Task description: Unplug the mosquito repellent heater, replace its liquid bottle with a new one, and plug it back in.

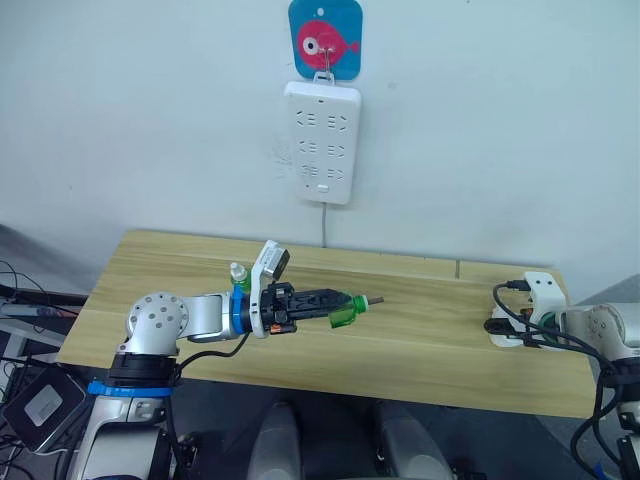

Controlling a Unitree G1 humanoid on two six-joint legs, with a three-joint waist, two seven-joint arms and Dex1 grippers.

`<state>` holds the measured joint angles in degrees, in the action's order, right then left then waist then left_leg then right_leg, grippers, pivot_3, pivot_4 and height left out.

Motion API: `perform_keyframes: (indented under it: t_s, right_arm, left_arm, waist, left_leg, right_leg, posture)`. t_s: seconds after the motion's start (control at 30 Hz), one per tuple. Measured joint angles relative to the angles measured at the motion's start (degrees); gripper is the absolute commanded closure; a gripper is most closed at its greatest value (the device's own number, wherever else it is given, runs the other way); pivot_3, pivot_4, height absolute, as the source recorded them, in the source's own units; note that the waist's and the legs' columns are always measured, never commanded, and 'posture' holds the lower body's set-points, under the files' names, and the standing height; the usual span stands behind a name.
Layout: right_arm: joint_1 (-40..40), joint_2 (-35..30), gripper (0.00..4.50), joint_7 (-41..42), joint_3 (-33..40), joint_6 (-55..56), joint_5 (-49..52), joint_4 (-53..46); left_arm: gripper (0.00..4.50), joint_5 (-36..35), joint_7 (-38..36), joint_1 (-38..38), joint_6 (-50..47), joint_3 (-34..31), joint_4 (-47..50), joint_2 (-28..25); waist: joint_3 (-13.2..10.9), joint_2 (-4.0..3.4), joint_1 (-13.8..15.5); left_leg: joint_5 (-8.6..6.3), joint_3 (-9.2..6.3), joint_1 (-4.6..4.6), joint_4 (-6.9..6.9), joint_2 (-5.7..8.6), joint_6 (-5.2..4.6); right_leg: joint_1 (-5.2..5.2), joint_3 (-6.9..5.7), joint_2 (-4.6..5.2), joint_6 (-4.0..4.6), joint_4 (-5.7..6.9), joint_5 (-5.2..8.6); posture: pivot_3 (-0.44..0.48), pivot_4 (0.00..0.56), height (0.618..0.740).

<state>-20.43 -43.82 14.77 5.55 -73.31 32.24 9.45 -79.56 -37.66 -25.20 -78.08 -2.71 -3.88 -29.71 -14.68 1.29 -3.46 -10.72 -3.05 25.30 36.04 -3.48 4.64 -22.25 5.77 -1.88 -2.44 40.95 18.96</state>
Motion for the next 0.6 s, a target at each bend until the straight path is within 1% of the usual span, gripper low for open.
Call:
perform_keyframes:
  t_s: [0.1, 0.2, 0.27, 0.3, 0.33, 0.37, 0.43, 0.47, 0.5, 0.53, 0.57, 0.6]
  right_arm:
    - [-0.20, -1.25, 0.01, 1.57, 1.75, -3.20, 0.55, -3.83]
    - [-2.63, -3.87, 0.01, 2.68, 3.96, -5.32, 0.56, -7.88]
    - [-6.02, -3.25, 0.01, 3.87, 7.58, -8.00, 2.24, -10.51]
    - [-7.84, -1.64, 0.01, 4.46, 10.00, -10.15, 3.82, -11.32]
    - [-10.33, 1.58, 0.01, 5.19, 13.87, -13.10, 6.95, -12.10]
    - [-11.81, 4.90, 0.01, 5.67, 17.18, -15.34, 11.02, -12.82]
    - [-11.78, 9.78, 0.01, 5.45, 20.91, -17.82, 19.90, -14.26]
    - [-11.04, 12.12, 0.01, 3.92, 22.43, -18.52, 25.26, -14.57]
    - [-9.98, 15.01, 0.01, 0.98, 24.39, -18.72, 31.02, -15.11]
    - [-9.49, 17.39, 0.01, -1.87, 25.64, -18.72, 35.17, -15.22]
    - [-8.96, 19.23, 0.01, -5.72, 26.55, -18.35, 40.36, -15.22]
    - [-7.76, 20.11, 0.01, -10.91, 26.00, -16.77, 47.87, -15.57]
  left_arm:
    - [2.26, 1.42, -1.22, -0.35, 0.31, -0.05, 0.01, 0.13]
    - [2.26, 3.12, -2.84, -0.45, 1.47, -0.39, 0.55, 0.01]
    - [2.26, 7.40, -5.66, -0.15, 5.52, 0.14, 4.21, -0.86]
    - [2.26, 9.79, -6.86, -0.07, 8.18, 0.44, 6.19, -0.97]
    - [2.26, 13.62, -7.77, -0.15, 12.85, 1.30, 8.45, -0.44]
    - [2.26, 17.97, -7.76, -0.40, 18.40, 2.10, 9.77, 1.49]
    - [2.26, 25.89, -6.79, -0.86, 28.62, 3.81, 10.22, 5.60]
    - [2.26, 31.23, -6.83, -1.02, 34.85, 5.59, 10.22, 6.65]
    - [2.26, 36.22, -6.88, -1.08, 40.85, 7.01, 10.12, 7.44]
    - [2.26, 39.65, -6.83, -1.37, 44.95, 7.75, 9.92, 8.27]
    - [2.26, 42.87, -6.66, -2.02, 49.00, 8.39, 9.43, 9.39]
    - [2.26, 45.92, -6.57, -3.01, 53.16, 9.02, 8.53, 10.92]
  waist:
    - [0.00, 0.00, -0.01]
    - [0.00, 0.00, -0.09]
    - [-0.01, 0.01, -0.28]
    - [-0.01, 0.02, -0.36]
    - [-0.01, 0.02, -0.40]
    - [-0.01, 0.02, -0.27]
    - [-0.03, 0.05, 0.23]
    - [-0.04, 0.06, 0.59]
    - [-0.04, 0.06, 0.82]
    - [-0.04, 0.06, 0.85]
    - [-0.04, 0.05, 0.87]
    - [-0.04, 0.05, 1.00]
  left_leg:
    - [0.00, 0.01, 0.00, 0.00, 0.00, 0.00]
    - [0.00, 0.03, 0.00, 0.00, -0.01, 0.00]
    - [0.00, 0.04, -0.03, -0.02, -0.02, 0.00]
    - [0.00, 0.04, -0.04, -0.04, -0.04, 0.01]
    - [0.00, 0.05, -0.10, -0.07, -0.06, 0.01]
    - [0.00, 0.04, -0.20, -0.09, -0.05, 0.02]
    - [0.00, 0.03, -0.22, -0.13, -0.05, 0.01]
    - [0.00, 0.01, -0.17, -0.14, -0.03, 0.01]
    - [-0.01, 0.03, -0.11, -0.15, -0.01, 0.01]
    - [-0.03, 0.06, -0.01, -0.14, 0.00, 0.02]
    - [-0.02, 0.08, 0.11, -0.12, 0.04, 0.02]
    - [-0.02, 0.07, 0.24, -0.09, 0.05, 0.02]
  right_leg:
    - [0.00, 0.01, 0.00, -0.01, 0.00, 0.00]
    - [-0.01, 0.03, 0.00, -0.03, 0.00, 0.02]
    - [0.00, 0.03, -0.01, -0.03, -0.01, 0.02]
    - [0.01, 0.03, -0.03, 0.00, -0.03, 0.00]
    - [0.06, 0.04, -0.04, 0.06, -0.05, -0.03]
    - [0.19, 0.02, -0.03, 0.11, -0.09, -0.06]
    - [0.25, -0.01, -0.04, 0.12, -0.18, -0.07]
    - [0.24, -0.02, -0.01, 0.13, -0.24, -0.07]
    - [0.23, 0.00, 0.02, 0.13, -0.34, -0.07]
    - [0.18, 0.02, 0.04, 0.13, -0.38, -0.08]
    - [0.09, 0.04, 0.08, 0.10, -0.40, -0.09]
    - [0.01, 0.03, 0.11, 0.07, -0.41, -0.11]
  posture:
    - [-0.051, 0.230, 0.740]
    - [-0.066, 0.233, 0.740]
    - [-0.076, 0.237, 0.740]
    - [-0.076, 0.237, 0.740]
    - [-0.076, 0.237, 0.740]
    - [-0.076, 0.237, 0.740]
    - [-0.076, 0.244, 0.740]
    - [-0.076, 0.244, 0.740]
    - [-0.076, 0.244, 0.740]
    - [-0.076, 0.246, 0.740]
    - [-0.076, 0.247, 0.740]
    - [-0.076, 0.247, 0.740]
